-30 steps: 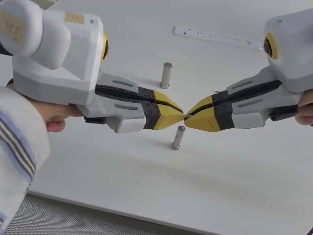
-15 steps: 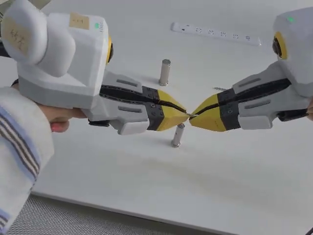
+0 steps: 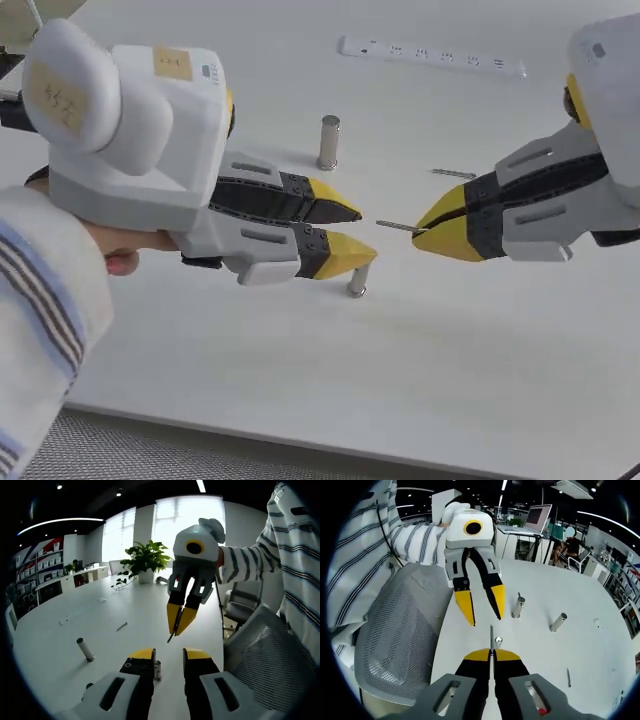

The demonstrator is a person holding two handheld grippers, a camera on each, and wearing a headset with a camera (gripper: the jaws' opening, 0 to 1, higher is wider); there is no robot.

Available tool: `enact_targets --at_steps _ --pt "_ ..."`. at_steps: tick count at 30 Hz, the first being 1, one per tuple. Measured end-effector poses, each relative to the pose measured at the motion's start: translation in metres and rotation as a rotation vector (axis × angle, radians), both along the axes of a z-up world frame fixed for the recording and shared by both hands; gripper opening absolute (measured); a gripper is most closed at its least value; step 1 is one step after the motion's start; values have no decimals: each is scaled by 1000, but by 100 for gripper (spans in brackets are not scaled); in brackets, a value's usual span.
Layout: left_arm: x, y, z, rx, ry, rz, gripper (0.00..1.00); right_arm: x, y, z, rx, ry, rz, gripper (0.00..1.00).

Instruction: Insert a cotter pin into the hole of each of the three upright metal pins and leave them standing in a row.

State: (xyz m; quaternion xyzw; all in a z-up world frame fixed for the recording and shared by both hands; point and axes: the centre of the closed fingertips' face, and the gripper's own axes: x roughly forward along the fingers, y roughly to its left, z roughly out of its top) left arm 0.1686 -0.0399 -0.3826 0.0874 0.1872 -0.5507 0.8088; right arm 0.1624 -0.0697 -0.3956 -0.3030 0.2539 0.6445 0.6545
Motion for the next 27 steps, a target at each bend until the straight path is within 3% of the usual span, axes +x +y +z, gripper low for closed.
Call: enact_targets --at_steps 7,16,27 --pt "5 -8 -12 39 8 -4 18 6 -10 -21 -65 -1 -25 0" --pt "14 -7 -34 126 18 -13 17 17 -15 -44 -78 21 -55 0" --pt "16 -5 -55 217 36 -24 13 20 -11 -58 -66 46 -70 0"
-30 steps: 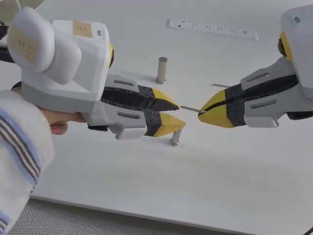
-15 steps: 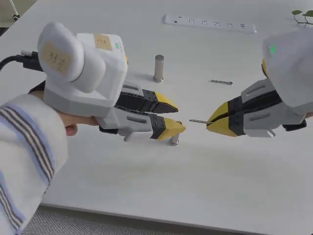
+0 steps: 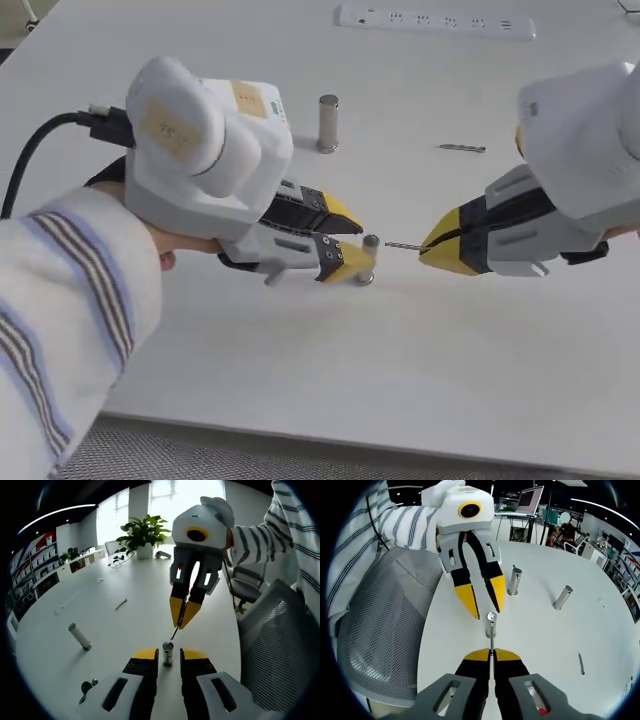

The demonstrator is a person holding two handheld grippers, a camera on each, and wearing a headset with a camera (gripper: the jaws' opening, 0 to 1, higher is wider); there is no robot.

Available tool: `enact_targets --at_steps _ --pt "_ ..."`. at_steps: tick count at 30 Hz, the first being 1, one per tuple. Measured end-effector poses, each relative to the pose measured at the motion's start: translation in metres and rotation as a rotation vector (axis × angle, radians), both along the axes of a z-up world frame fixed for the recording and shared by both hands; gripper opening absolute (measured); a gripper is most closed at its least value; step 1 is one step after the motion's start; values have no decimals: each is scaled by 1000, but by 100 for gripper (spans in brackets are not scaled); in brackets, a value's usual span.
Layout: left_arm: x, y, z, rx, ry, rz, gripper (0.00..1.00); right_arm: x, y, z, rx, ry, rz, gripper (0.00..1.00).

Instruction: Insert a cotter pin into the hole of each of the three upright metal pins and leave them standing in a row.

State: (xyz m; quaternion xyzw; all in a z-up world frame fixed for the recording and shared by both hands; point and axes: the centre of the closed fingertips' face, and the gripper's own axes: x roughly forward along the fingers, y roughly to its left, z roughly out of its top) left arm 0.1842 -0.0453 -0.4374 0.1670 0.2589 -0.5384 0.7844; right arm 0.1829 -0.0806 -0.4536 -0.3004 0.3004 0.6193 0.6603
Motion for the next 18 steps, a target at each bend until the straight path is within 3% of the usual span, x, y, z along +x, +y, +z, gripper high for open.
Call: enact_targets --at_steps 8,12,18 --pt "-1 -4 -1 2 11 -17 12 -5 4 0 26 34 -18 0" --pt "-1 -5 -1 0 7 -18 9 -5 5 1 30 29 -17 0" --pt "0 -4 0 -10 28 4 6 -6 5 1 24 30 -22 0"
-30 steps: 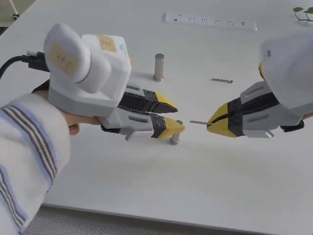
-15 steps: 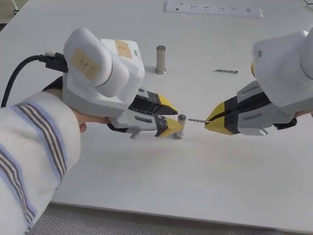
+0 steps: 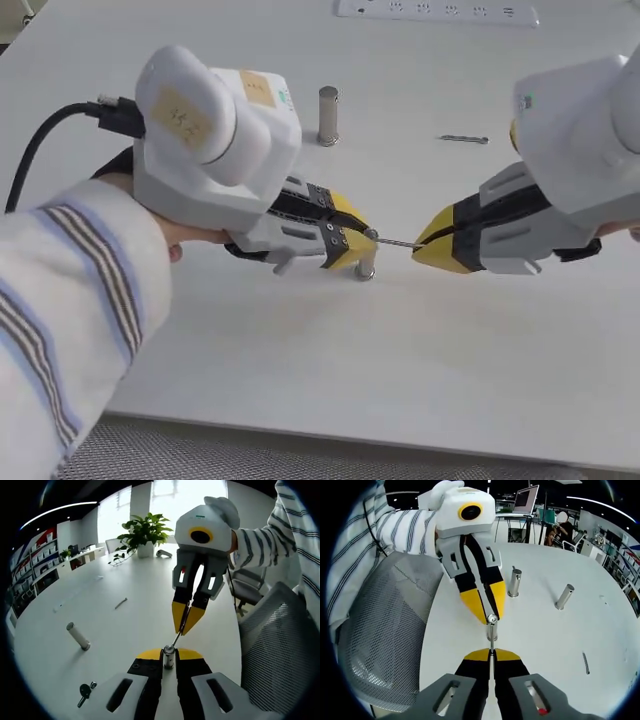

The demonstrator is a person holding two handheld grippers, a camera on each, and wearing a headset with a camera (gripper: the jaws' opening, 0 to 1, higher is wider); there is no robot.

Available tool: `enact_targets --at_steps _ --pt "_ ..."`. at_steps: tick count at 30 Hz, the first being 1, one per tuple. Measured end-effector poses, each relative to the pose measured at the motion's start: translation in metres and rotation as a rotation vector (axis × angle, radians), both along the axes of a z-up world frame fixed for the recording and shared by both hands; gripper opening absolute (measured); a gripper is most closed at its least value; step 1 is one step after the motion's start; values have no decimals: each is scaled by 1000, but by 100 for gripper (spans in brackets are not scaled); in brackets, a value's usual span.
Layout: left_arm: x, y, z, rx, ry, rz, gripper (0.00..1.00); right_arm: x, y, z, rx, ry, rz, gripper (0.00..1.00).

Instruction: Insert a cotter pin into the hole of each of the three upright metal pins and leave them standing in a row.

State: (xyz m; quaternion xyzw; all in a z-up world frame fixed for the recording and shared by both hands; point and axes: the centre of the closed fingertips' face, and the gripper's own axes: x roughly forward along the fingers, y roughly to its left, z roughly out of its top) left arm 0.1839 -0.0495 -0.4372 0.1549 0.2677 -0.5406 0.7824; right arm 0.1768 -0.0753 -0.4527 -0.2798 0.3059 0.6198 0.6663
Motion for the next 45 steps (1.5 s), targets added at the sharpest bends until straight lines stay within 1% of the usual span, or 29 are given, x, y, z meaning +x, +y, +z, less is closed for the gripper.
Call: enact_targets --at_steps 3,6,9,12,15,18,22,26,28,30,31,33,35,37,39,43,45 --pt "-3 -1 0 -9 19 0 6 0 2 0 6 5 -5 0" --pt "-3 -2 1 -8 15 3 6 0 4 0 6 1 -3 0" --pt "-3 -3 1 -11 19 11 5 -1 9 1 15 3 0 0" --pt "-3 -3 1 -11 19 14 5 0 11 0 14 -1 -1 0" --pt "-3 -3 1 -12 21 16 5 0 16 2 28 -2 0 0" --pt "-2 -3 1 -12 23 18 5 1 19 2 25 -11 7 0" --pt "-3 -4 1 -14 26 16 5 0 23 1 31 10 1 0" --pt "-2 -5 1 -15 24 16 5 0 25 2 35 -2 10 0" --pt "-1 -4 1 -15 24 18 5 1 25 1 31 7 7 0" --pt "-1 -4 1 -15 25 19 5 1 24 2 34 -6 1 0" --pt "-1 -4 1 -16 25 20 5 3 23 2 35 -12 -7 1" --pt "-1 -4 1 -16 25 21 5 3 21 2 31 -7 -10 7" --pt "-1 -4 1 -16 23 20 5 3 19 2 28 -3 -14 10" --pt "0 -4 1 -15 24 21 5 2 17 1 22 7 -19 9" --pt "0 -4 1 -14 21 21 5 2 15 1 24 12 -25 5" --pt "0 -3 1 -13 19 19 5 4 15 6 45 31 -55 4" --pt "0 -3 0 -13 17 18 5 4 17 9 67 36 -64 1"
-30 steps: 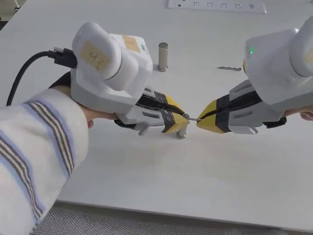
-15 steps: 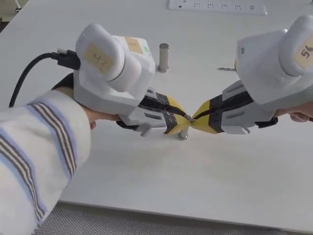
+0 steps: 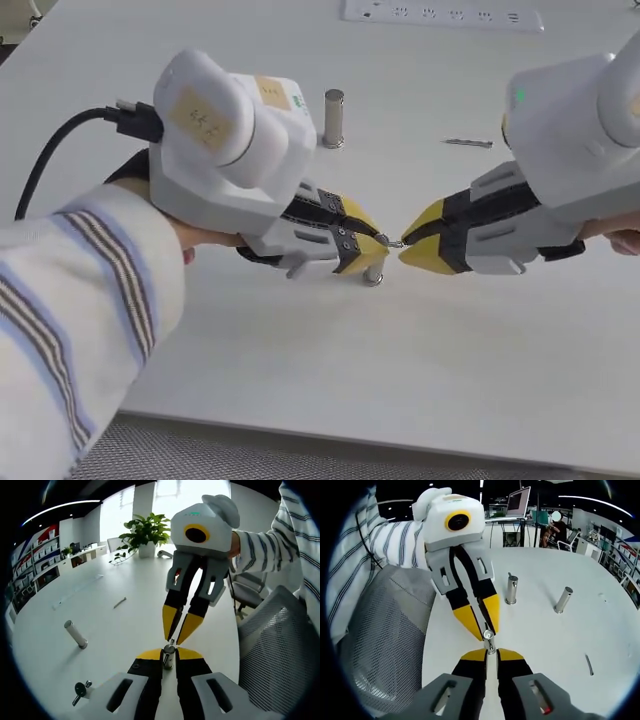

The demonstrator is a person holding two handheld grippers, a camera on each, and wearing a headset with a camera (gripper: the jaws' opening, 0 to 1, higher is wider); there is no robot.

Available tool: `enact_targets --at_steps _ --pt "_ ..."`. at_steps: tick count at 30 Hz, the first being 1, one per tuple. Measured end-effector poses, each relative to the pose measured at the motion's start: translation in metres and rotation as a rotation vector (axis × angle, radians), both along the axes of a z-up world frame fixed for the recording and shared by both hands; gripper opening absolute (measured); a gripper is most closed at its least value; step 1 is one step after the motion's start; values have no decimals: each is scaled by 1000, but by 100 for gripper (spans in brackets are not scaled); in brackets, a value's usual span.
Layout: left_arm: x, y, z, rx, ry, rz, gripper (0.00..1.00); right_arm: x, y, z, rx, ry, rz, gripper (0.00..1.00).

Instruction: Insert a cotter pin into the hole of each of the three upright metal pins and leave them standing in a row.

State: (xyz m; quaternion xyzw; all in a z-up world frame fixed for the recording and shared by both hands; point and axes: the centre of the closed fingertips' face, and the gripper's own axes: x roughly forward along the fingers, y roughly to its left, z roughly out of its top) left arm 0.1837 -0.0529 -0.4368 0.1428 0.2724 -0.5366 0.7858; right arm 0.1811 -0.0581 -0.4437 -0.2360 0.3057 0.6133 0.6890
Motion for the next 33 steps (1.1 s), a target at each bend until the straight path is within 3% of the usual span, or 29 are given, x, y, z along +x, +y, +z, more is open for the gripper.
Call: enact_targets --at_steps 11,15,18,20,22,24,28,33 --pt "-1 -2 -1 6 -13 -2 6 -2 6 1 2 1 9 0" --pt "-2 -1 -3 3 14 9 6 -2 7 0 -2 1 7 0" --pt "-1 -2 -3 1 9 8 6 -5 6 -2 -21 -13 15 10" --pt "-3 -2 -4 -16 48 24 6 -5 6 -3 -26 -19 16 17" --pt "-6 0 -7 -2 41 11 10 -3 5 -3 -26 -21 14 17" --pt "-4 5 -8 10 14 22 17 -4 4 -3 -28 -21 13 17" --pt "-7 15 -4 -16 -16 47 39 -4 5 -3 -31 -23 9 18" --pt "-21 30 1 -64 10 82 47 -5 7 -3 -29 -22 1 17"
